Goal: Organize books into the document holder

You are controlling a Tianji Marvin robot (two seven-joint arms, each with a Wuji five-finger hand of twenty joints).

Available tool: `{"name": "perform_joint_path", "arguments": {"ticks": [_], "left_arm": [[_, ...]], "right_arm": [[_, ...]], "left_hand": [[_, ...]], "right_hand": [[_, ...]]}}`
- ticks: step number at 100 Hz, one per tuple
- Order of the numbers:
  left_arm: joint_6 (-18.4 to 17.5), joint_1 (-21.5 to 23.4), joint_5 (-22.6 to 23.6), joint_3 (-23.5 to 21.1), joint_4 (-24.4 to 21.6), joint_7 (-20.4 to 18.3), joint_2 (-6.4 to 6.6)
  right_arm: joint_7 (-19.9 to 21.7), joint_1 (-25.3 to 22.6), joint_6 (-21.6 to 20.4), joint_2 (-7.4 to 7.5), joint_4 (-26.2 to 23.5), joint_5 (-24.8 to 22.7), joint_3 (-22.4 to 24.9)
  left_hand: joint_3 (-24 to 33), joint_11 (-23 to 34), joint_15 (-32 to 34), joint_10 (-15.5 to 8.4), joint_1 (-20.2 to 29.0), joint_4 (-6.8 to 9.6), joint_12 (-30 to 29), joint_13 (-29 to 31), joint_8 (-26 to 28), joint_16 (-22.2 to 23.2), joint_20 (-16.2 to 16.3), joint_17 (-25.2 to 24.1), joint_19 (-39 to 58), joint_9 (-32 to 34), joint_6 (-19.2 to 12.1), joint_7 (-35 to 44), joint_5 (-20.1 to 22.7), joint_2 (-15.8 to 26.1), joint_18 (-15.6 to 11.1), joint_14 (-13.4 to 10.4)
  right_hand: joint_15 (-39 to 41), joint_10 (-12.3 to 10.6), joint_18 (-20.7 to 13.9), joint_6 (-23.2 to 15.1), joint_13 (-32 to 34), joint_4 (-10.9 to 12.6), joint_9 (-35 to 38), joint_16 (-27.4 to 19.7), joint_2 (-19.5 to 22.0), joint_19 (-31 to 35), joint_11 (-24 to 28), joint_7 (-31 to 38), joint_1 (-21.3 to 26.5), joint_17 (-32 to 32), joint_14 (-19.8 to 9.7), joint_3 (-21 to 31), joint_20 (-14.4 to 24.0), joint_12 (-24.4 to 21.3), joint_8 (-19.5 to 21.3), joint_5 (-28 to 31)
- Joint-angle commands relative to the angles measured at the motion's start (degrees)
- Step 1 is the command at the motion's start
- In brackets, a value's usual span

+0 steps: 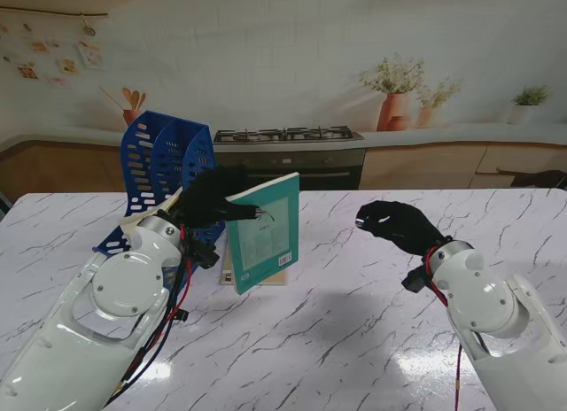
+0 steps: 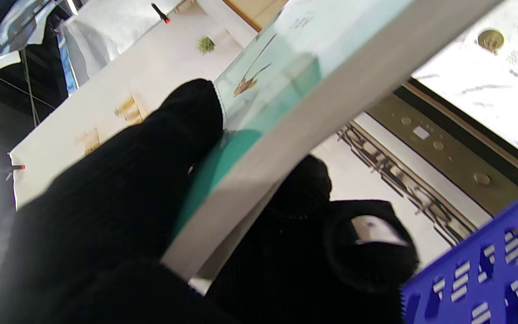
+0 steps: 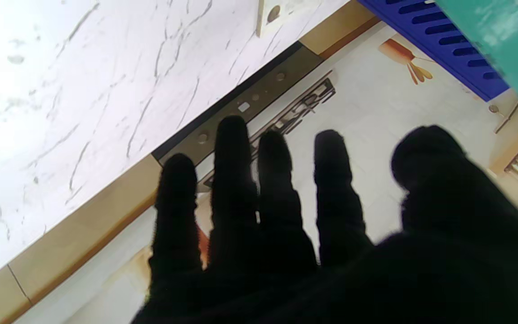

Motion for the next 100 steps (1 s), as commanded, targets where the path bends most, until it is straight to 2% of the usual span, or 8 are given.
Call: {"name": "perform_joint_path", "arguments": {"ticks": [1,33,66,100], "left_arm": [[-0.2,0.8,0.8,-1.2,-2.3,0.2,0.11],[6.5,7.3,4.6,-8.1,-10.5,0.9,0.25],[9.3,12.3,8.9,-13.8,-14.3,1.6,0.26],[12.1,17.3,10.7,-19.5,-17.3,4.6,-0.50]], "right_arm": [[-0.1,0.0,0.0,-0.52,0.5,0.1,-0.6],[-0.3,0.7,0.6,-0.60,1.0,0.5,-1.1],[-0.5,0.4,1.2,-0.61,0.7,-0.4,-0.9],[-0.4,-0.1,2.0,-0.59,0.2,-0.2,-0.6]], "left_hand": [[10.3,0.3,0.0,-5.9,7.0,5.49,1.4,3.7,1.4,-2.2,-0.2,1.5,8.0,3.2,-2.4,3.1,2.0,1.6,-8.7,-4.8],[10.2,-0.1,0.1,-5.5,7.1,5.65,1.4,3.7,1.4,-2.3,-0.3,1.5,8.2,3.4,-2.2,3.1,1.9,1.8,-8.8,-4.8],[10.0,-0.3,0.2,-5.5,7.1,5.72,1.5,3.7,1.4,-2.5,-0.3,1.5,8.3,3.5,-2.2,3.1,1.8,1.8,-8.8,-4.8],[9.9,-0.4,0.3,-5.4,7.1,5.72,1.6,3.7,1.4,-2.4,-0.4,1.5,8.3,3.5,-2.3,3.1,1.9,1.8,-8.8,-4.8]], "right_hand": [[-0.9,0.0,11.5,-0.1,0.1,2.9,-1.4,-0.3,0.9,-0.3,-0.7,-1.3,-0.3,-0.5,0.0,-1.2,-0.2,-0.6,1.4,1.0],[-0.8,-0.1,11.8,-0.2,0.8,3.0,-0.8,-0.2,0.3,0.0,-0.7,-1.2,-0.3,-0.2,0.2,-1.1,-0.1,-0.6,1.6,1.6],[-0.8,-0.1,11.7,0.2,0.4,2.9,-1.3,-0.2,0.5,0.0,-0.6,-1.6,-0.7,-0.4,0.1,-0.2,-0.4,-0.6,1.6,0.9],[-0.8,0.0,11.4,0.3,-0.1,2.9,-1.9,-0.2,1.0,-0.3,-0.4,-1.8,-0.4,-0.7,-0.1,-1.0,-0.6,-0.5,1.8,0.5]]}}
